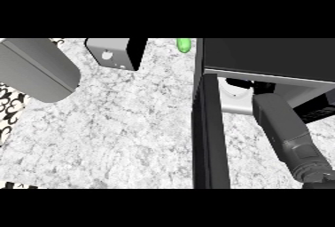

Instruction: Pick up the milk, place it into the microwave and close the microwave

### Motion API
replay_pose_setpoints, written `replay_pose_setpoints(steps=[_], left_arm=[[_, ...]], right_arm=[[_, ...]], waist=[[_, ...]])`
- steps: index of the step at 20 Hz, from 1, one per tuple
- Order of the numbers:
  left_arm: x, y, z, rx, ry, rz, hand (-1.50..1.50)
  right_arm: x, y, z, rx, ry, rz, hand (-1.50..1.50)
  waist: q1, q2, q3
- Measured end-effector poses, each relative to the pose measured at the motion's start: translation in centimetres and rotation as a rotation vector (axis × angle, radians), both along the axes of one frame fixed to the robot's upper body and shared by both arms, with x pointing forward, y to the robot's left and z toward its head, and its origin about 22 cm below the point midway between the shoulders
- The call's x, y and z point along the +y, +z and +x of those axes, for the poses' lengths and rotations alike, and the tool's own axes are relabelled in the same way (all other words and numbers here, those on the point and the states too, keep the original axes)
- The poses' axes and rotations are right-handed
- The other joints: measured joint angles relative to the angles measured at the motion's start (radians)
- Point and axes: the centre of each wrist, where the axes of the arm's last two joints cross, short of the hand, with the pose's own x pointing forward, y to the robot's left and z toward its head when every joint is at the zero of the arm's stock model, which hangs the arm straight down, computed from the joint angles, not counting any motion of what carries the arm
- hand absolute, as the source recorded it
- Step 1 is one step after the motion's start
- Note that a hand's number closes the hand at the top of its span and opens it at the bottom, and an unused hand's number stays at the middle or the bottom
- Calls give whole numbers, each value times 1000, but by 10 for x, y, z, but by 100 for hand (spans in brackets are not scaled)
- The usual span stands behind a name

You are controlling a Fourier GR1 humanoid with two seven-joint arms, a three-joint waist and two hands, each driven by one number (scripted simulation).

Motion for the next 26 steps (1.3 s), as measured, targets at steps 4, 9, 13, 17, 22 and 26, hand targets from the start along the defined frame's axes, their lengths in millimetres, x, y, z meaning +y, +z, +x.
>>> replay_pose_setpoints(steps=[4,9,13,17,22,26], left_arm=[[1,0,1,0,-7,-4,-150],[2,-1,4,-4,-19,-1,-150],[4,1,7,-17,-24,9,-150],[6,0,11,-22,-29,19,-150],[6,-4,13,-11,-34,23,-150],[5,-5,15,-13,-32,26,-150]], right_arm=[[-5,0,0,-13,-65,-26,150],[-17,-4,-4,30,-163,-67,-150],[-34,-18,-16,142,-304,-216,-150],[-39,-24,-21,195,-379,-315,-150],[-10,-24,-15,195,-190,-357,-150],[7,-25,-14,207,-86,-353,-150]], waist=[[6,4,1],[12,14,-3],[41,22,-19],[58,24,-24],[46,16,-6],[40,13,-2]])
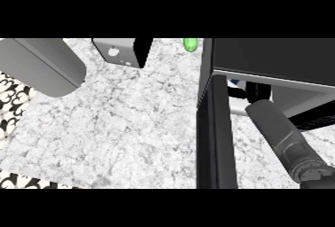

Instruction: Pick up the milk, place it into the microwave and close the microwave

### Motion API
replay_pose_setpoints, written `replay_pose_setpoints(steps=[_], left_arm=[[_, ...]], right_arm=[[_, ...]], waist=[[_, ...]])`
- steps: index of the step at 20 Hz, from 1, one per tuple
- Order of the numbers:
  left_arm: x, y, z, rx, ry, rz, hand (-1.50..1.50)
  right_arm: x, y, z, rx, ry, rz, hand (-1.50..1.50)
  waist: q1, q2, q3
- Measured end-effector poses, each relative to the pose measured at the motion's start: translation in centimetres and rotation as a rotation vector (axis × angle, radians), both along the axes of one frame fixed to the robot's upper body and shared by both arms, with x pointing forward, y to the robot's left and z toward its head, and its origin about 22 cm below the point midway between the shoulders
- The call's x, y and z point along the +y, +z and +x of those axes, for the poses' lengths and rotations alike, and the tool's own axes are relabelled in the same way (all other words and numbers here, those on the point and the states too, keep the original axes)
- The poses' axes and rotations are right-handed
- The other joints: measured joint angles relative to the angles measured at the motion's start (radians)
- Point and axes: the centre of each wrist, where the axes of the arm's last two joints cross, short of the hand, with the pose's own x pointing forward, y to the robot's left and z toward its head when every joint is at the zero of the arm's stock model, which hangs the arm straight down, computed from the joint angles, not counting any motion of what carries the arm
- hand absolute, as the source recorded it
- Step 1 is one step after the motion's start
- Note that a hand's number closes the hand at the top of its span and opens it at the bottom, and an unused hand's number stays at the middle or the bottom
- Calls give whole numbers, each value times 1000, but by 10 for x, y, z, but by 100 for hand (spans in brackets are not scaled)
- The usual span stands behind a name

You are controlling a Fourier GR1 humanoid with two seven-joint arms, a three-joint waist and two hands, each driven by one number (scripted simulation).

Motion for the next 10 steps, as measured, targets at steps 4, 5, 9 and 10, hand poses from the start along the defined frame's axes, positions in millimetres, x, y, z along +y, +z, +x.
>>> replay_pose_setpoints(steps=[4,5,9,10], left_arm=[[2,-1,4,-7,5,2,-150],[0,-2,3,-6,4,0,-150],[1,-3,3,-7,5,3,-150],[0,-3,2,-7,6,-1,-150]], right_arm=[[19,3,4,27,77,35,-150],[22,1,3,41,99,43,-150],[32,2,4,55,148,113,-150],[33,0,3,58,161,135,-150]], waist=[[-2,-1,2],[-5,-3,2],[-15,-4,3],[-19,-5,3]])
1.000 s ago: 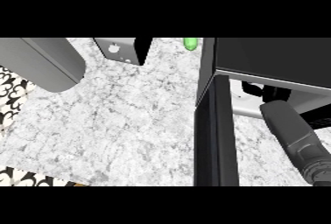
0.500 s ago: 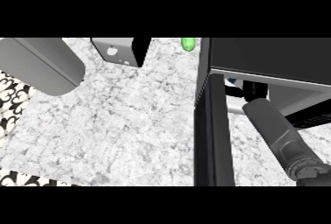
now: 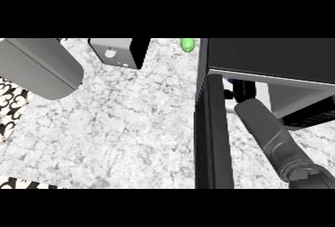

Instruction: Pick up the milk, place it into the microwave and close the microwave

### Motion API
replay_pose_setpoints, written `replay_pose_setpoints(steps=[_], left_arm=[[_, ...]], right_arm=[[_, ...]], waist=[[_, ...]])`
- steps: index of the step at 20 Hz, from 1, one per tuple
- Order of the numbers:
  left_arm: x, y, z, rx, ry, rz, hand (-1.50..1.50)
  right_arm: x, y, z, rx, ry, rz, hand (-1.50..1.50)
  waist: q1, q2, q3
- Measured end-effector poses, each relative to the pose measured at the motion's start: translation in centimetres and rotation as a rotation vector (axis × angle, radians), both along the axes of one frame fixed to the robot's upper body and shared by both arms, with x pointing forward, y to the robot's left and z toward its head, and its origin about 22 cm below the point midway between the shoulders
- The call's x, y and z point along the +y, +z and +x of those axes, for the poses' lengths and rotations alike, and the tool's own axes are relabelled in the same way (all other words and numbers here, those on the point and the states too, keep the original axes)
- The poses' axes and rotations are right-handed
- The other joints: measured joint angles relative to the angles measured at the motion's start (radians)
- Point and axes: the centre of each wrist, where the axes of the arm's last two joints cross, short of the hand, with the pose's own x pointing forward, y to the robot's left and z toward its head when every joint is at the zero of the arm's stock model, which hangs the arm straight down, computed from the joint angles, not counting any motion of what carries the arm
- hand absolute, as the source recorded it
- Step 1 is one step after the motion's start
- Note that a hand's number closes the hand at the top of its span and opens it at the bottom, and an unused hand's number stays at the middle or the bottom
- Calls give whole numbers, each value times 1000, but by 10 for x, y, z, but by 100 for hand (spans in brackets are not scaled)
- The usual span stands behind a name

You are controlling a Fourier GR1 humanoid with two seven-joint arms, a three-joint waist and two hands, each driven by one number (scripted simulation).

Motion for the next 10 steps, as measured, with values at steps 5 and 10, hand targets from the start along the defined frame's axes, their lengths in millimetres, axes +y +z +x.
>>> replay_pose_setpoints(steps=[5,10], left_arm=[[3,3,-2,-8,-6,8,-150],[3,3,-2,-5,1,9,-150]], right_arm=[[3,-8,-5,4,48,120,-150],[2,-23,-17,14,113,296,-150]], waist=[[-23,-3,0],[-54,-15,0]])
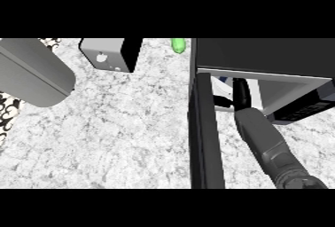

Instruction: Pick up the milk, place it into the microwave and close the microwave

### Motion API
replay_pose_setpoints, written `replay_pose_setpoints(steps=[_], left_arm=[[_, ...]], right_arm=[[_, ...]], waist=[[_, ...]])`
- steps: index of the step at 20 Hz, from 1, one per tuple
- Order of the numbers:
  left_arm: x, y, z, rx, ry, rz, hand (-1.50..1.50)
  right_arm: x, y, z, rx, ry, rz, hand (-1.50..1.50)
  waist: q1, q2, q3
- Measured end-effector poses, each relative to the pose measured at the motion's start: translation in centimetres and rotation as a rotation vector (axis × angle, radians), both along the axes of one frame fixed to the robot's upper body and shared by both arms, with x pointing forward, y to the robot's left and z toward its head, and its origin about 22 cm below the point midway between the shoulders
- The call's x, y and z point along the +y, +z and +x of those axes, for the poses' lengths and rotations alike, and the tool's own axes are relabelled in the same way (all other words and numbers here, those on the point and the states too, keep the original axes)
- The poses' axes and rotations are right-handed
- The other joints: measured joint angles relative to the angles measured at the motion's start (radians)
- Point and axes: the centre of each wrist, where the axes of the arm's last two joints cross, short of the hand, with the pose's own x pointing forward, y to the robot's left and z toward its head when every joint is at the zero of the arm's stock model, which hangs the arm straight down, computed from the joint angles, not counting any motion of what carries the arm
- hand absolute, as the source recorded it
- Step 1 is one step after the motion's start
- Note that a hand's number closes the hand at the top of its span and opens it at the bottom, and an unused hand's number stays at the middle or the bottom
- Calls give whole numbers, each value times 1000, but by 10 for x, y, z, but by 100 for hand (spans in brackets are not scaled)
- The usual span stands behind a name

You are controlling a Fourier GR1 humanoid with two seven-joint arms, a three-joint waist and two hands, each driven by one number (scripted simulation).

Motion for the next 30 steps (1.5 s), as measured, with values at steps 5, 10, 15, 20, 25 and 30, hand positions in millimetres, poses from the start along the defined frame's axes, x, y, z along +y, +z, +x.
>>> replay_pose_setpoints(steps=[5,10,15,20,25,30], left_arm=[[3,2,-4,8,4,5,-150],[-3,5,-11,24,10,4,-150],[-11,8,-12,39,15,-1,-150],[-19,10,-14,61,5,10,-150],[-25,9,-13,74,-33,35,-150],[-33,6,-10,108,-58,46,-150]], right_arm=[[-10,-16,-13,7,62,145,-150],[-21,-37,-33,0,101,221,-150],[-28,-54,-51,-17,126,277,-150],[-45,-72,-73,14,158,331,-150],[-54,-88,-98,66,206,371,-150],[-79,-97,-123,73,202,375,-150]], waist=[[-15,-15,-2],[-33,-31,-6],[-52,-42,-9],[-73,-49,-10],[-86,-51,-8],[-98,-55,-9]])
